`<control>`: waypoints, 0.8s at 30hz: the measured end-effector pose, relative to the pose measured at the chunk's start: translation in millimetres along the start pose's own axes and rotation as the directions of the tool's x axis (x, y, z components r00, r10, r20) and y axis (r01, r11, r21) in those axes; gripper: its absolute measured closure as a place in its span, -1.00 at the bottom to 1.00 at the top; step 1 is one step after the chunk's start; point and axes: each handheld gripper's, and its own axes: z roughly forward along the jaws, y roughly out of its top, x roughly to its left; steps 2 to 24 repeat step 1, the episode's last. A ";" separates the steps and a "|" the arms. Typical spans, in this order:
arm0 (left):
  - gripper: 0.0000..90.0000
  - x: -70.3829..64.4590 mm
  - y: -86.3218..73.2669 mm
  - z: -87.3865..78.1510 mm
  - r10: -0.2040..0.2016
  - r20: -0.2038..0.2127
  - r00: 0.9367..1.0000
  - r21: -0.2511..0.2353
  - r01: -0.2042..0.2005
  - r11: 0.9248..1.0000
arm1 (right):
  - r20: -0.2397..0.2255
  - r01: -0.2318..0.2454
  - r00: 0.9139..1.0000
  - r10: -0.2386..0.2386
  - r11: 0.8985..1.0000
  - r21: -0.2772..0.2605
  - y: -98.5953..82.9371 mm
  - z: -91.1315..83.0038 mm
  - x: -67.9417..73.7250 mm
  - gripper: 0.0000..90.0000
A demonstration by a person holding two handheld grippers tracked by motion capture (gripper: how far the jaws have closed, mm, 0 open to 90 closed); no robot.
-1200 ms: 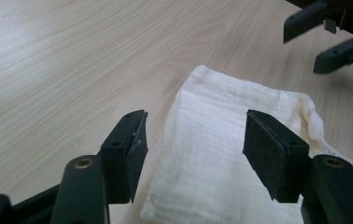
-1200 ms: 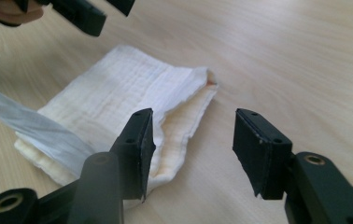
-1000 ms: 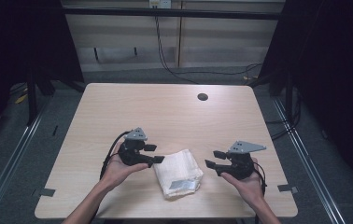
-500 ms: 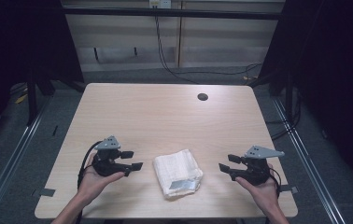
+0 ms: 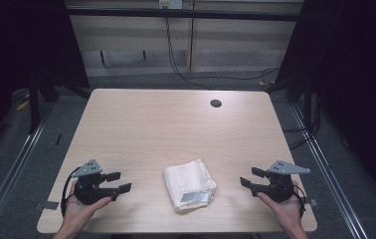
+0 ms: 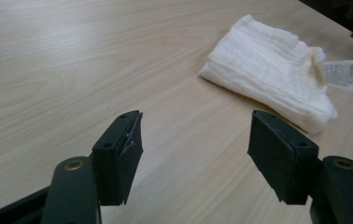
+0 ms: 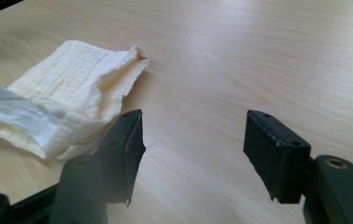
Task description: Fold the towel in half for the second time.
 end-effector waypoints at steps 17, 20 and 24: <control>-0.23 -1.6 0.9 2.1 0.013 -0.010 1.000 0.002 -0.013 1.000 | 0.000 -0.005 1.000 0.005 1.000 0.001 -1.2 1.1 -1.7 -0.19; -0.23 -1.6 0.9 2.1 0.013 -0.010 1.000 0.002 -0.013 1.000 | 0.000 -0.005 1.000 0.005 1.000 0.001 -1.2 1.1 -1.7 -0.19; -0.23 -1.6 0.9 2.1 0.013 -0.010 1.000 0.002 -0.013 1.000 | 0.000 -0.005 1.000 0.005 1.000 0.001 -1.2 1.1 -1.7 -0.19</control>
